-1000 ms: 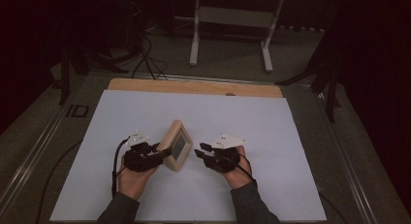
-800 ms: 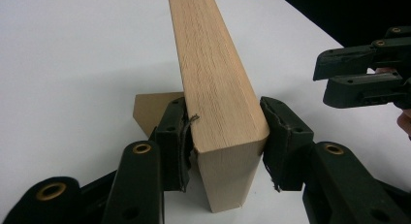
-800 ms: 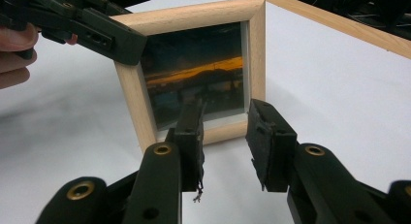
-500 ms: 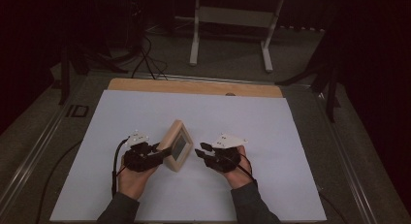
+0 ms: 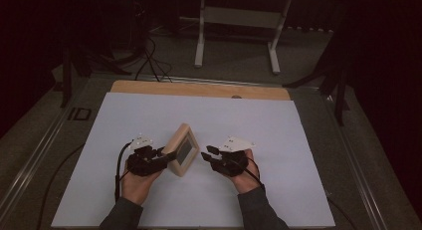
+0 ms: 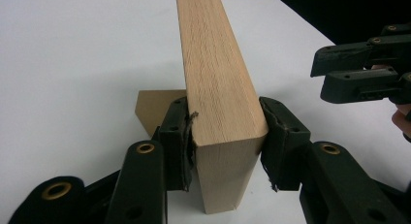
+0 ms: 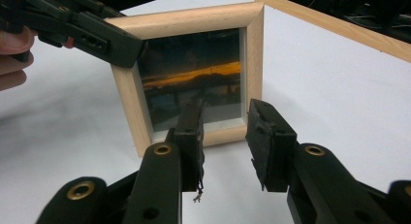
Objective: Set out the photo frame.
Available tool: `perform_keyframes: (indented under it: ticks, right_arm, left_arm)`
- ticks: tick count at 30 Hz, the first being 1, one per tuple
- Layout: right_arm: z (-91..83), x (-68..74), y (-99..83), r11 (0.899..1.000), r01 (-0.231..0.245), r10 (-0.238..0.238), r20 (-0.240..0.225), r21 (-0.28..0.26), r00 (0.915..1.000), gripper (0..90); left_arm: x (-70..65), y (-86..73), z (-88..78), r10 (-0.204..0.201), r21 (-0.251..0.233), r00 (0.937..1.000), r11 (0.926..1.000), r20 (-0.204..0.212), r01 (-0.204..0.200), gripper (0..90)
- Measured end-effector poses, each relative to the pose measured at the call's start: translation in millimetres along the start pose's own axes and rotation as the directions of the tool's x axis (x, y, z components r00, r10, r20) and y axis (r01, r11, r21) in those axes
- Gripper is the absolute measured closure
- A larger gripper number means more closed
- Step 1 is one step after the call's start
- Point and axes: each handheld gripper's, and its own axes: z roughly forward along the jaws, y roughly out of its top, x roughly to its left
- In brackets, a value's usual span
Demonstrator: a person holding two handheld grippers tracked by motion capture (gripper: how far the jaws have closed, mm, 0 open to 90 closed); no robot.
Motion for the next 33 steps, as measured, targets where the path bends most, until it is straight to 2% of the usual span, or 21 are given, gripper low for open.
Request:
perform_keyframes:
  ticks: [16, 33]
  right_arm:
    - [-6.6, -5.3, 2.7, 1.000, -0.010, 0.010, 0.020, -0.023, 0.9997, 66.9]
    - [-10.4, -10.4, 6.1, 0.999, -0.018, 0.020, 0.042, -0.049, 0.9989, 67.5]
  left_arm:
    - [-2.7, 0.2, 0.8, 0.030, 0.004, 0.9992, 0.9995, 0.027, -0.030, 60.2]
    - [-7.4, -0.8, 2.3, 0.105, -0.001, 0.9930, 0.9944, 0.054, -0.105, 60.5]
